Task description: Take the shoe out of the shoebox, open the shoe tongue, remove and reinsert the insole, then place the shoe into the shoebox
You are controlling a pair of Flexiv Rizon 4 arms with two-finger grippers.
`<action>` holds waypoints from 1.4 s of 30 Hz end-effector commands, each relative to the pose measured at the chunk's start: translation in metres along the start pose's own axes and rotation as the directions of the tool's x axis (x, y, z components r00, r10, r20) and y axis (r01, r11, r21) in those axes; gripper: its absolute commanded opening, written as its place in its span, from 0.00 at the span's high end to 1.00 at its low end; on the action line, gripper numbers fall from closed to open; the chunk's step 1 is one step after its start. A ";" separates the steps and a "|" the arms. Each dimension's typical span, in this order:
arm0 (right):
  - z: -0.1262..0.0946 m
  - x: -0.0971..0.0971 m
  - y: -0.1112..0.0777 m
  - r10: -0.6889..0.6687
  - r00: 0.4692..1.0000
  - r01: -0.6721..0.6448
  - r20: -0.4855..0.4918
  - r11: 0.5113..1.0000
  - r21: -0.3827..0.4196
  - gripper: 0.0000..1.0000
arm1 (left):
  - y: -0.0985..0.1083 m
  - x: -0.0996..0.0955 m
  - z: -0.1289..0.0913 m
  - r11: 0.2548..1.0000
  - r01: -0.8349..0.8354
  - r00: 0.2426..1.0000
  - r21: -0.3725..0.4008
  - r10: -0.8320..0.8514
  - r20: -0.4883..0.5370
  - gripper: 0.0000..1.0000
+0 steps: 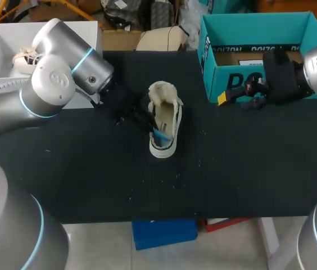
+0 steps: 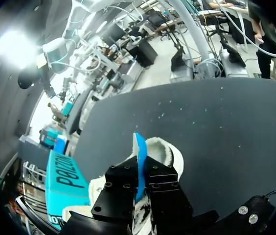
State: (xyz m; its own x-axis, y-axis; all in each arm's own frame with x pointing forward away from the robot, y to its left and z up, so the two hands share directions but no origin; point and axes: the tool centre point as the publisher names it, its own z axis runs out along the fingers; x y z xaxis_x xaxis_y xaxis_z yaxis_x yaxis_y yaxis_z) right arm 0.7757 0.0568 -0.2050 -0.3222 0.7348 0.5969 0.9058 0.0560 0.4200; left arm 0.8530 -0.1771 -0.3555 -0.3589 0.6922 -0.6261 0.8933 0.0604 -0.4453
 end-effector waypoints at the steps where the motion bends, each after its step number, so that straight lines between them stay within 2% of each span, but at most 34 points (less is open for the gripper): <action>1: 0.000 0.001 0.000 0.001 1.000 -0.001 0.002 1.000 0.001 0.00 | 0.013 -0.008 0.004 1.000 0.023 0.999 -0.011 -0.023 -0.029 1.00; 7: 0.000 0.001 0.000 0.001 1.000 -0.001 0.002 1.000 0.001 0.00 | 0.025 -0.012 0.004 0.998 0.047 0.997 -0.046 -0.050 -0.064 1.00; 11: 0.000 0.001 0.000 0.001 1.000 -0.001 0.002 1.000 0.001 0.00 | 0.027 -0.012 0.008 0.998 0.056 0.994 -0.043 -0.059 -0.096 1.00; 21: 0.000 0.001 0.000 0.001 1.000 -0.001 0.002 1.000 0.001 0.00 | 0.021 -0.001 0.032 0.997 0.074 0.970 -0.014 -0.076 -0.232 1.00; 23: 0.000 0.001 0.000 0.001 1.000 -0.001 0.002 1.000 0.001 0.00 | 0.020 0.003 0.036 0.996 0.084 0.965 -0.008 -0.083 -0.249 0.78; 28: 0.000 0.001 0.000 0.001 1.000 -0.001 0.002 1.000 0.001 0.00 | 0.011 0.008 0.036 0.993 0.113 0.952 0.036 -0.098 -0.289 0.49; 29: 0.000 0.001 0.000 0.001 1.000 -0.001 0.002 1.000 0.001 0.00 | 0.008 0.008 0.033 0.992 0.118 0.953 0.044 -0.101 -0.287 0.35; 30: 0.000 0.001 0.000 0.001 1.000 -0.001 0.002 1.000 0.001 0.00 | 0.006 0.007 0.029 0.991 0.122 0.953 0.050 -0.103 -0.286 0.33; 34: 0.000 0.001 0.000 0.001 1.000 -0.001 0.002 1.000 0.001 0.00 | -0.012 0.001 0.007 0.982 0.151 0.953 0.116 -0.114 -0.279 0.39; 36: 0.000 0.001 0.000 0.001 1.000 -0.001 0.002 1.000 0.001 0.00 | -0.019 -0.003 -0.004 0.982 0.146 0.952 0.117 -0.108 -0.287 0.46; 40: 0.000 0.001 0.000 0.001 1.000 -0.001 0.002 1.000 0.001 0.00 | -0.018 -0.008 -0.015 0.994 0.101 0.954 0.046 -0.083 -0.289 0.55; 41: 0.000 0.001 0.000 0.001 1.000 -0.001 0.002 1.000 0.001 0.00 | -0.016 -0.007 -0.015 0.996 0.086 0.950 0.021 -0.075 -0.304 0.58; 42: 0.000 0.001 0.000 0.001 1.000 -0.001 0.002 1.000 0.001 0.00 | -0.014 -0.006 -0.014 0.997 0.073 0.941 -0.002 -0.069 -0.331 0.67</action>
State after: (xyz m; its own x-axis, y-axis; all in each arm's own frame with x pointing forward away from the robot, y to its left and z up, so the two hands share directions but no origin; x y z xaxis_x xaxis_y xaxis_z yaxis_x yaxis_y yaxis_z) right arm 0.7757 0.0569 -0.2051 -0.3222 0.7348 0.5969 0.9058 0.0560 0.4201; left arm 0.8552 -0.1742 -0.3473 -0.3257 0.8688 -0.3730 0.8333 0.0773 -0.5474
